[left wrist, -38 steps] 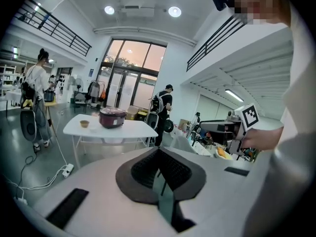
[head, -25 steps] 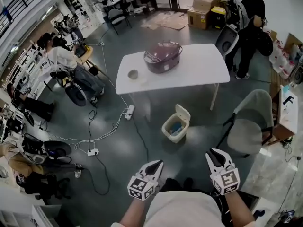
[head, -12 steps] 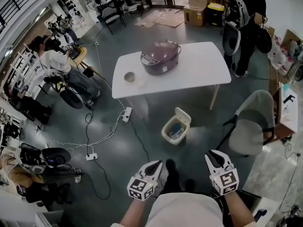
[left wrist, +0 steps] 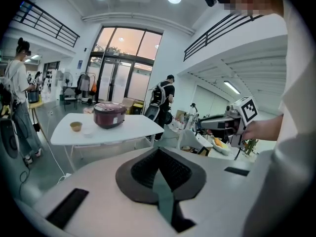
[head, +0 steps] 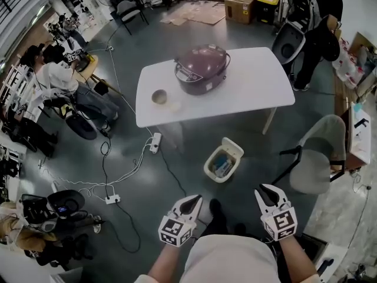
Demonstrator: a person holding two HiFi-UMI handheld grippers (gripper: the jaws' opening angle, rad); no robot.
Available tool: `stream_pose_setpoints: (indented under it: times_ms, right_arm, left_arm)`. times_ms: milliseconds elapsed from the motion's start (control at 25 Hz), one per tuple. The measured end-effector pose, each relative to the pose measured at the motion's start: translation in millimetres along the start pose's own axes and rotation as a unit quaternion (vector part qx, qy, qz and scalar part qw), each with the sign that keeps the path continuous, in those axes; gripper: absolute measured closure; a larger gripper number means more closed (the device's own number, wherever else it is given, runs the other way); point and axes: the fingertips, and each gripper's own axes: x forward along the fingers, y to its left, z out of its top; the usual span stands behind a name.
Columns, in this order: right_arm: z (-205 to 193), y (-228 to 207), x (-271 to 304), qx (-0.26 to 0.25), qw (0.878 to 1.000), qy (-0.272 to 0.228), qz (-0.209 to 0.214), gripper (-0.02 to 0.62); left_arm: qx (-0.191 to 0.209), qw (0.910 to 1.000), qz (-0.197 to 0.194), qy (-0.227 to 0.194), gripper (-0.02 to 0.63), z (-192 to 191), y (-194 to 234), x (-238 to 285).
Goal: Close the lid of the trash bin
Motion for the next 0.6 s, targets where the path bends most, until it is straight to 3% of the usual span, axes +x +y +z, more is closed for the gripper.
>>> stream_pose_setpoints:
  times_ms: [280,600]
  right_arm:
    - [7,2,55,-0.010,1.000,0.029,-0.005,0.517]
    - [15,7,86,-0.016,0.999,0.052,-0.004,0.517]
  left_arm:
    - [-0.002,0.9999,-0.012,0.004,0.595,9,57,17]
    - [-0.025,0.9995,-0.020,0.007,0.595,8,82,20]
